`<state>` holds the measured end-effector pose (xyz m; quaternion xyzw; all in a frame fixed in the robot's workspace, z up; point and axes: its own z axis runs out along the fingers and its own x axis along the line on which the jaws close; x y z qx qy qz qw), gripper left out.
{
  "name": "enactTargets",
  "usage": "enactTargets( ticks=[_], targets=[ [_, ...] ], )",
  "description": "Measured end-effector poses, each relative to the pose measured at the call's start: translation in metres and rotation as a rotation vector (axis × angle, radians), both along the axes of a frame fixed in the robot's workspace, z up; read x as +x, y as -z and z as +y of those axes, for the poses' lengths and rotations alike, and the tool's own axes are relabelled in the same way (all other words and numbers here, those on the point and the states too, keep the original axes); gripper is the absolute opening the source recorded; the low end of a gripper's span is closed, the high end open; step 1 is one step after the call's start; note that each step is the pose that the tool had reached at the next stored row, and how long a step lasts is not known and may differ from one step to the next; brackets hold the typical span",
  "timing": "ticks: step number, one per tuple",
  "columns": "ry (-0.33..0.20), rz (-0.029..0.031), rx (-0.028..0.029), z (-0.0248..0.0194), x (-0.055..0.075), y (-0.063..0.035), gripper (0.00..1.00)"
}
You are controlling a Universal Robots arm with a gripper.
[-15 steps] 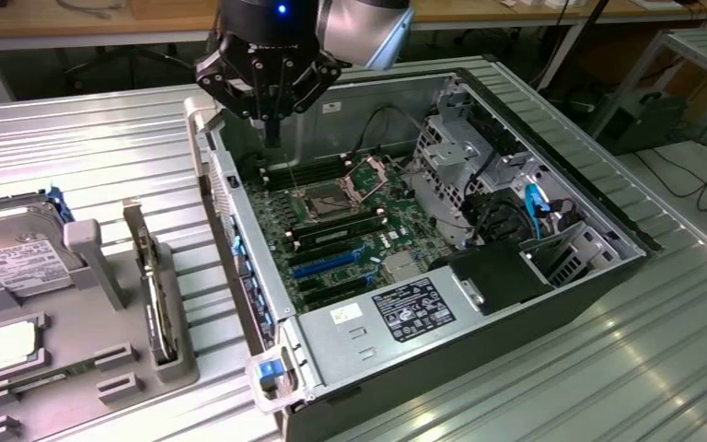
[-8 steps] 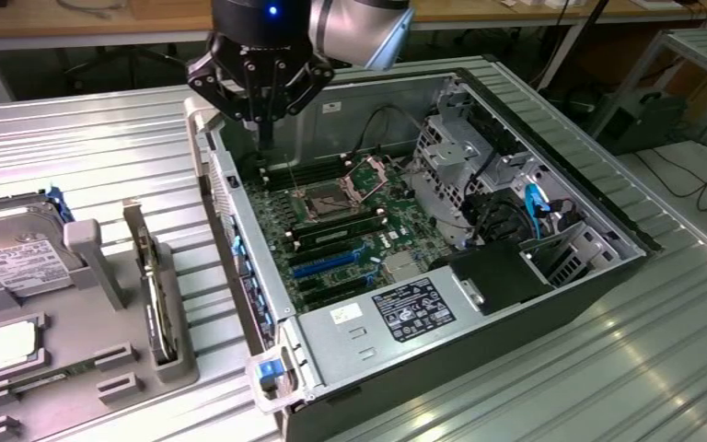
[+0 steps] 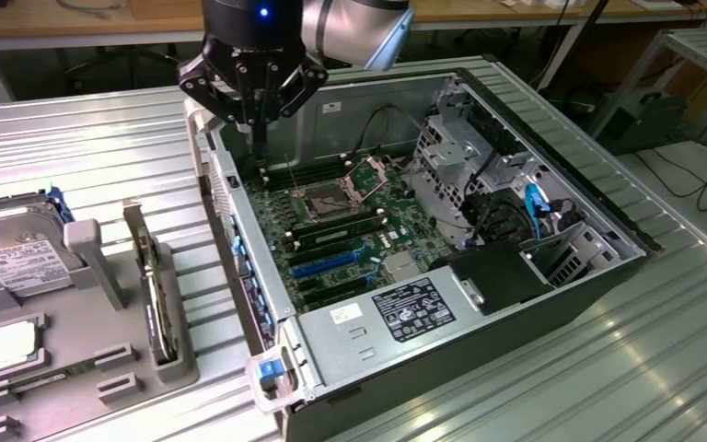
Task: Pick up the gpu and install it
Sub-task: 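Reach for the gpu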
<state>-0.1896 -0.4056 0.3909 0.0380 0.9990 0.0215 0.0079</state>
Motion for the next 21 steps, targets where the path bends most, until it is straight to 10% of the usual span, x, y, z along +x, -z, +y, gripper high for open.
enactTargets(
  ticks=[21],
  targets=[
    [0.000,0.0081,0.0000,-0.0053,-0.021,0.0011,0.11]
  ],
)
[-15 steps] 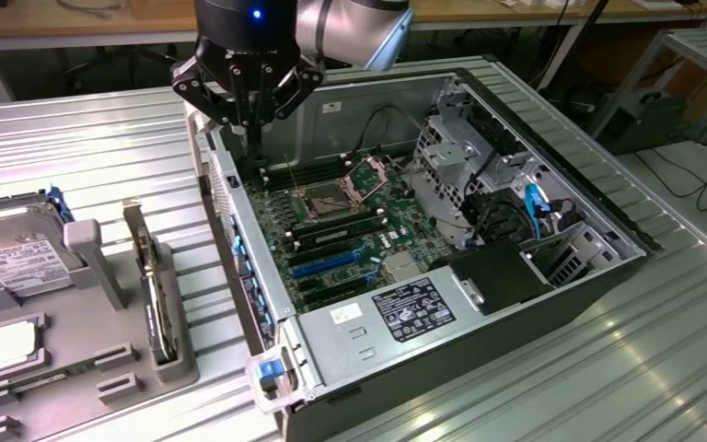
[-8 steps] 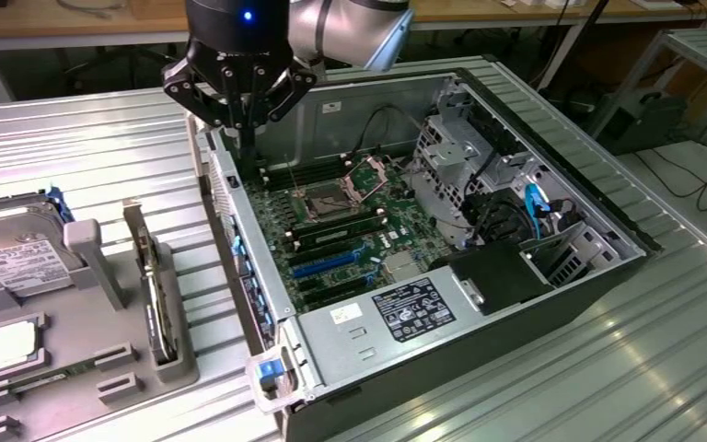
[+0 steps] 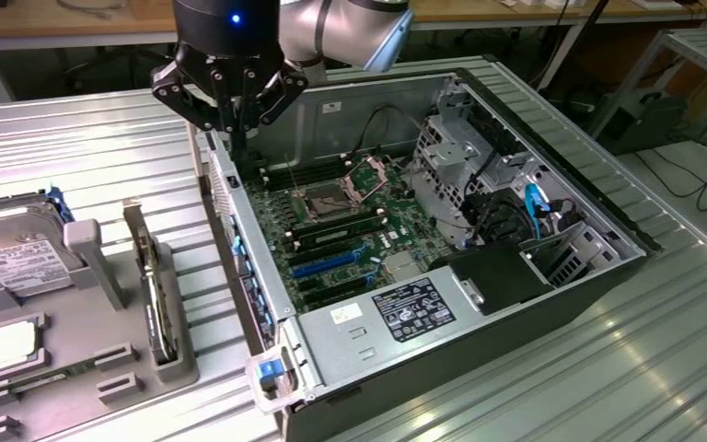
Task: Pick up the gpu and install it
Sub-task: 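Reach for the gpu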
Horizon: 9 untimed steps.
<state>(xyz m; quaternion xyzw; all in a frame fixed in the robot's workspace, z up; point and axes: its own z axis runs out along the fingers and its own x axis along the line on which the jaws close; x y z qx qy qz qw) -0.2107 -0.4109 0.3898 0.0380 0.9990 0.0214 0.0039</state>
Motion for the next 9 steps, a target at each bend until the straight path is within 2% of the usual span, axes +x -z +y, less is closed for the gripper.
enactTargets(
  ticks=[9],
  targets=[
    [0.000,0.0048,0.0000,-0.0033,-0.0101,0.0006,0.11]
  ],
)
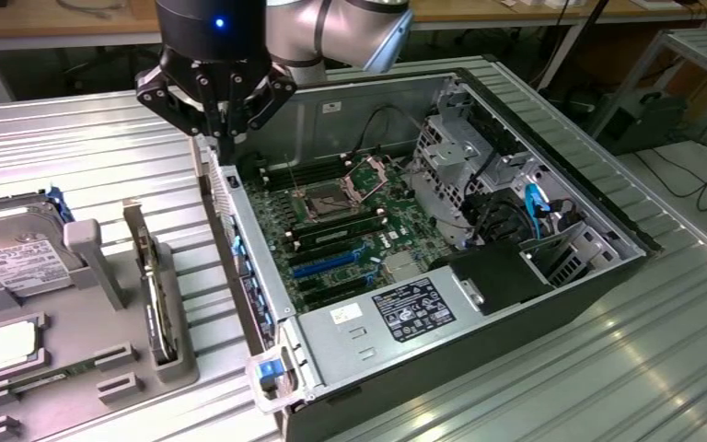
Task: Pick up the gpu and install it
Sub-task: 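Reach for the gpu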
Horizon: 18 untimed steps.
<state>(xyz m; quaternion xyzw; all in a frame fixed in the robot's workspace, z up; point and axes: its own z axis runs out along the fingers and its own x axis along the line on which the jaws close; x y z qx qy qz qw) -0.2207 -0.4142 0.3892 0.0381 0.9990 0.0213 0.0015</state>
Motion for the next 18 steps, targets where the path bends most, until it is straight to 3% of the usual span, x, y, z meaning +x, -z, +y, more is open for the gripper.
enactTargets(
  ticks=[18],
  targets=[
    [-0.012,0.0068,0.0000,-0.0078,-0.029,0.0010,0.11]
  ],
)
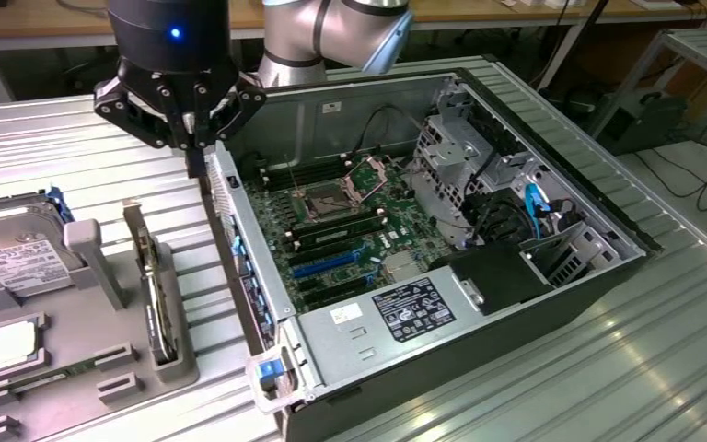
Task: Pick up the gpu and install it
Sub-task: 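Reach for the gpu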
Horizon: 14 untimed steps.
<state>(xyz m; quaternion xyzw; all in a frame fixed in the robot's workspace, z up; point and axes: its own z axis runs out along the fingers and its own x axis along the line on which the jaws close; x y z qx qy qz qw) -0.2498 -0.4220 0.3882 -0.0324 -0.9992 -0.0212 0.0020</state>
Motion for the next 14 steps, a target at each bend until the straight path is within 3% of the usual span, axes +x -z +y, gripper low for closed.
enactTargets(
  ticks=[14],
  targets=[
    [-0.051,0.0009,-0.0001,-0.0016,-0.017,0.0008,0.11]
  ],
)
